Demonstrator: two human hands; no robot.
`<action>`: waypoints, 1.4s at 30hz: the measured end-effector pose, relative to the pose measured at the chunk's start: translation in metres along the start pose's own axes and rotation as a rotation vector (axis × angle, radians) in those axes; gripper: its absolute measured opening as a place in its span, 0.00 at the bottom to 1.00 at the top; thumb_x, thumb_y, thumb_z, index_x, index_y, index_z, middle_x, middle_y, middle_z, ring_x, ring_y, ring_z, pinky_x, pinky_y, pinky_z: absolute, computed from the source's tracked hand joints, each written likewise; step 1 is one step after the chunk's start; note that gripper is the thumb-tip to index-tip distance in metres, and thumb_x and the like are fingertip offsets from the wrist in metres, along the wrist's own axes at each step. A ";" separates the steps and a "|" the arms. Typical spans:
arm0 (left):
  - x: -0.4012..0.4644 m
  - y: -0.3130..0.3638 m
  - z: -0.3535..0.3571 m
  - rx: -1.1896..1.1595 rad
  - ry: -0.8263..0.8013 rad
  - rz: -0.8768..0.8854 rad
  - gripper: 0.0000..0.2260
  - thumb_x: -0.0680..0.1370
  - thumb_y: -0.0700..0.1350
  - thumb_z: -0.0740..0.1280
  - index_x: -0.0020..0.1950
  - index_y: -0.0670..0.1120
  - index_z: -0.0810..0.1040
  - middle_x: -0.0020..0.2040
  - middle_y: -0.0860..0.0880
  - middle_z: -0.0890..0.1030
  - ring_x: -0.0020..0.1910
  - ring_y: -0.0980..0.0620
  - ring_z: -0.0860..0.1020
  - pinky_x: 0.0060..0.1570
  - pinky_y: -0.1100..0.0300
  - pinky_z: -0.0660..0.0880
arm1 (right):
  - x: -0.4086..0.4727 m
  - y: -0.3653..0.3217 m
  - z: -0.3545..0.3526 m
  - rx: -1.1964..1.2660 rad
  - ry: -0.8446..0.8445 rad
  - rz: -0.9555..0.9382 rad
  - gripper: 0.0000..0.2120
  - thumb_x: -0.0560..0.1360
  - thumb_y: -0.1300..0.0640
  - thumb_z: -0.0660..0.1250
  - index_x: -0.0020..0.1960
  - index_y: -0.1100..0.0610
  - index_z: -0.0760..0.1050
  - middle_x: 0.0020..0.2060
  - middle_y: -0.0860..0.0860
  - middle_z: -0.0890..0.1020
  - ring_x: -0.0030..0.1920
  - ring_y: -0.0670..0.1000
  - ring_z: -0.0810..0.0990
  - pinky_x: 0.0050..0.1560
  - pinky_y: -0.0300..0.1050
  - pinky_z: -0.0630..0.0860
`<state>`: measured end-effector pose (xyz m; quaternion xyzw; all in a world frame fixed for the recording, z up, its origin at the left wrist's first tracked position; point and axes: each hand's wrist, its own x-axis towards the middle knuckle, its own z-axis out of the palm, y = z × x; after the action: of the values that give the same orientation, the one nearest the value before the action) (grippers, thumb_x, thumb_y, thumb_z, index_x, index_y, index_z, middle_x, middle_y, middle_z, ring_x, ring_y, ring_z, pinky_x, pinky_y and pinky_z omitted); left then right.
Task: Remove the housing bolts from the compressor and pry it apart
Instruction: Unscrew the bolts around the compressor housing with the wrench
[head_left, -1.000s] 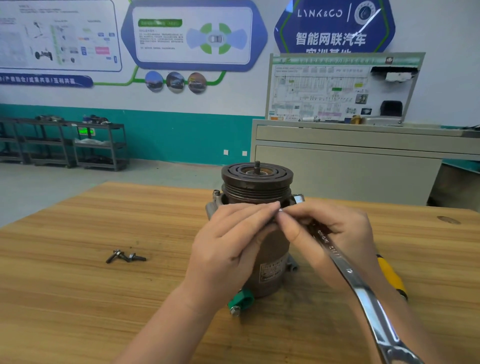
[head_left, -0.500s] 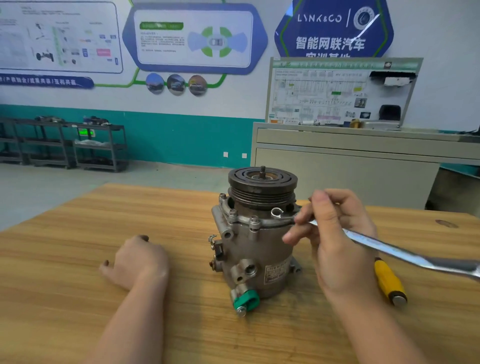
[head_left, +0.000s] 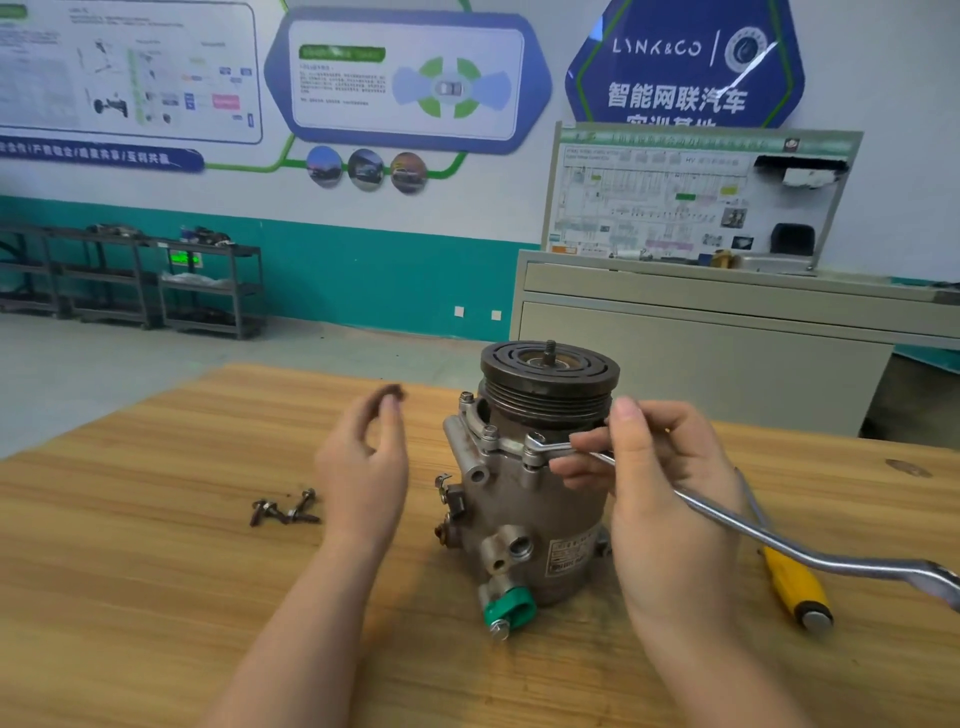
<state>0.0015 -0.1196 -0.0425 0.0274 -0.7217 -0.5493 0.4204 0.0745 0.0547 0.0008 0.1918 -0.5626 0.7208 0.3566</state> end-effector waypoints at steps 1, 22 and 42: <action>-0.005 0.012 0.004 -0.207 -0.148 -0.057 0.09 0.81 0.50 0.60 0.60 0.56 0.75 0.57 0.55 0.81 0.54 0.65 0.77 0.54 0.67 0.75 | -0.001 -0.002 0.004 -0.054 0.014 -0.034 0.08 0.74 0.48 0.65 0.41 0.52 0.76 0.33 0.52 0.84 0.31 0.50 0.84 0.32 0.38 0.79; -0.093 0.046 0.023 0.246 -0.186 0.168 0.53 0.62 0.73 0.61 0.78 0.45 0.49 0.68 0.50 0.59 0.70 0.48 0.59 0.69 0.54 0.61 | 0.009 -0.020 -0.004 0.176 0.706 0.204 0.03 0.82 0.58 0.59 0.52 0.56 0.71 0.22 0.49 0.79 0.32 0.48 0.84 0.35 0.39 0.79; -0.063 0.027 0.011 -0.452 -0.458 -0.060 0.43 0.55 0.59 0.79 0.63 0.74 0.59 0.57 0.76 0.72 0.58 0.74 0.71 0.47 0.82 0.68 | 0.032 -0.037 -0.052 0.097 0.055 0.133 0.08 0.83 0.61 0.53 0.46 0.58 0.67 0.36 0.58 0.83 0.34 0.54 0.83 0.36 0.42 0.81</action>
<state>0.0470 -0.0690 -0.0569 -0.1699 -0.6561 -0.6997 0.2261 0.0866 0.1172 0.0320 0.1510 -0.5285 0.7743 0.3137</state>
